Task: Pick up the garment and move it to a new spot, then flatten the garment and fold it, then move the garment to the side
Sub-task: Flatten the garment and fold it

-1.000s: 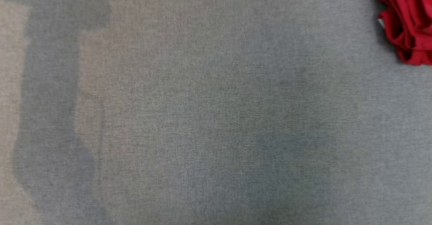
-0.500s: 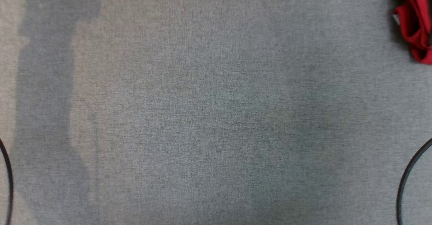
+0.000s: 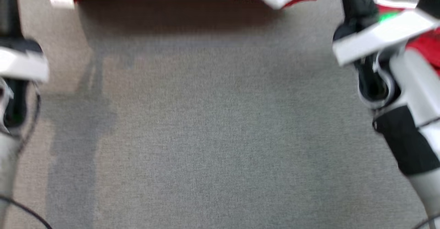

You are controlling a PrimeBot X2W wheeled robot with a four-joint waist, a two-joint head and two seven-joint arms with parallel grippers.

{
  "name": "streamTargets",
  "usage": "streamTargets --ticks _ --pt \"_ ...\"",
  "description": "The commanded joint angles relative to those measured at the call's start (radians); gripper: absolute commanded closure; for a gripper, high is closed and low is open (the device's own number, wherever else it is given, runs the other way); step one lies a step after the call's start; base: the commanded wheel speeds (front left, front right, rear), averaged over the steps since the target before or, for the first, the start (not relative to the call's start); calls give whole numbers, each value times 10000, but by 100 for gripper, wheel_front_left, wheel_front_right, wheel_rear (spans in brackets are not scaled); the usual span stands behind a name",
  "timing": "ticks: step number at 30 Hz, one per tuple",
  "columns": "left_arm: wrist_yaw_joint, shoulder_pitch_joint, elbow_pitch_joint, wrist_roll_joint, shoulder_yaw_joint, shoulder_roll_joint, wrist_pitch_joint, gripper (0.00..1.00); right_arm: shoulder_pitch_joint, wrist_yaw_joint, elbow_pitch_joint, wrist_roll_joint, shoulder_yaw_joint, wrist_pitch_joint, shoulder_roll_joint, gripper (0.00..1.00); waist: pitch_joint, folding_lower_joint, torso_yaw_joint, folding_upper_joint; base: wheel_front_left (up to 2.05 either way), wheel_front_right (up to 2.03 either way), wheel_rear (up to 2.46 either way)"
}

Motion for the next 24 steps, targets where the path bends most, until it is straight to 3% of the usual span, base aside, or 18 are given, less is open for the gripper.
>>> streamTargets --ticks 1,13,24 --pt "94 738 -269 255 232 -120 -47 100 612 1 -315 146 153 -13 -242 100 -684 -1 -99 0 0 0 0" --pt "212 5328 -1404 1072 1542 -1651 -48 100 5126 1 -2000 1472 443 146 -868 100 -2358 -1 -216 0 0 0 0" --pt "329 7674 -1315 1515 2485 -2715 -48 100 8038 1 -3105 1674 273 1139 -827 100 -3391 -1 -323 0 0 0 0"
